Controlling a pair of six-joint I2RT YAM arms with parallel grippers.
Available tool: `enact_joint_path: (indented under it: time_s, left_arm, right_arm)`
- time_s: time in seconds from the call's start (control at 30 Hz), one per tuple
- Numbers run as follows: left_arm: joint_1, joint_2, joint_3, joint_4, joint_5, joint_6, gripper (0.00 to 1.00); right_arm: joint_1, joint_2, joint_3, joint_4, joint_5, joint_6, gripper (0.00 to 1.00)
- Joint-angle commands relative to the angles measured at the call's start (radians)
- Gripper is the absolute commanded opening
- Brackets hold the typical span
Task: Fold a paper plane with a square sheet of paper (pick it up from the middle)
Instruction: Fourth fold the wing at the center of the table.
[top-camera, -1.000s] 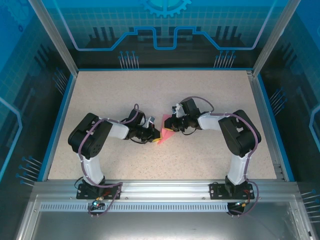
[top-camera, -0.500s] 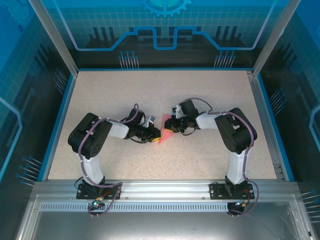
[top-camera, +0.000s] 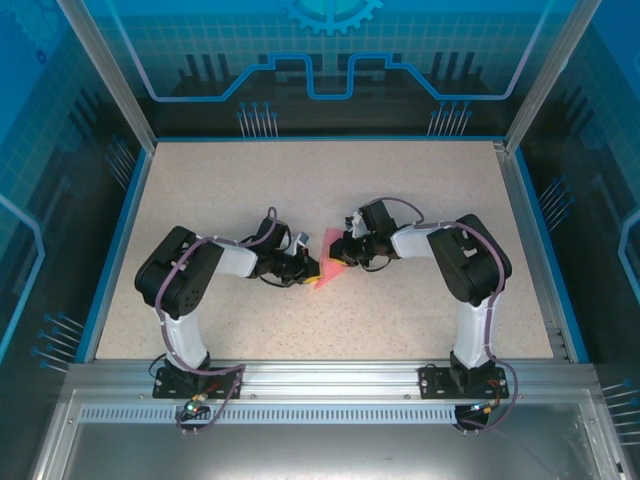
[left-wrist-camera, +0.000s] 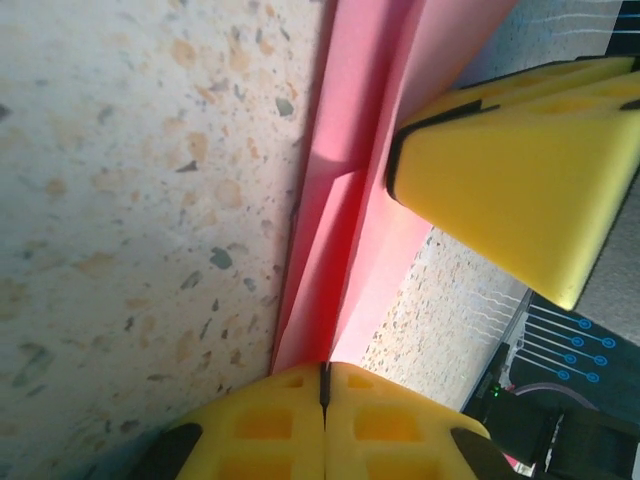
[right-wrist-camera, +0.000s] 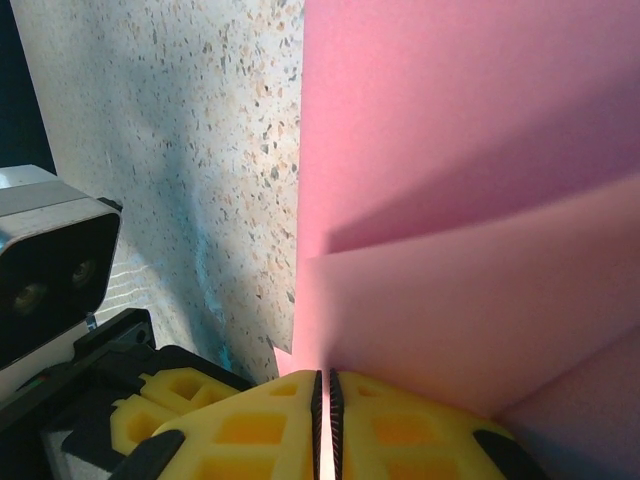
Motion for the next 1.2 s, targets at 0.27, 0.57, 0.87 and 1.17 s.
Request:
enact_joint_path:
  time_s: [0.27,0.57,0.87,1.17]
  left_arm:
    - [0.012,-0.031,-0.059,-0.064,-0.121,-0.028,0.0]
    - [0.011,-0.014,-0.072,0.023,-0.064,-0.097,0.0]
    - [0.017,-0.008,-0.084,0.072,-0.047,-0.14,0.0]
    - [0.028,-0.003,-0.094,0.076,-0.047,-0.162,0.0]
  right_arm:
    - [-0.009,0.007,0.019,0.019,-0.019,0.002,0.15]
    - [-0.007,-0.021,0.045,-0.019,-0.04,-0.028,0.16]
    - [0.001,0.012,0.081,-0.041,-0.051,-0.041,0.16]
    - [0.006,0.052,0.119,-0.073,-0.059,-0.057,0.16]
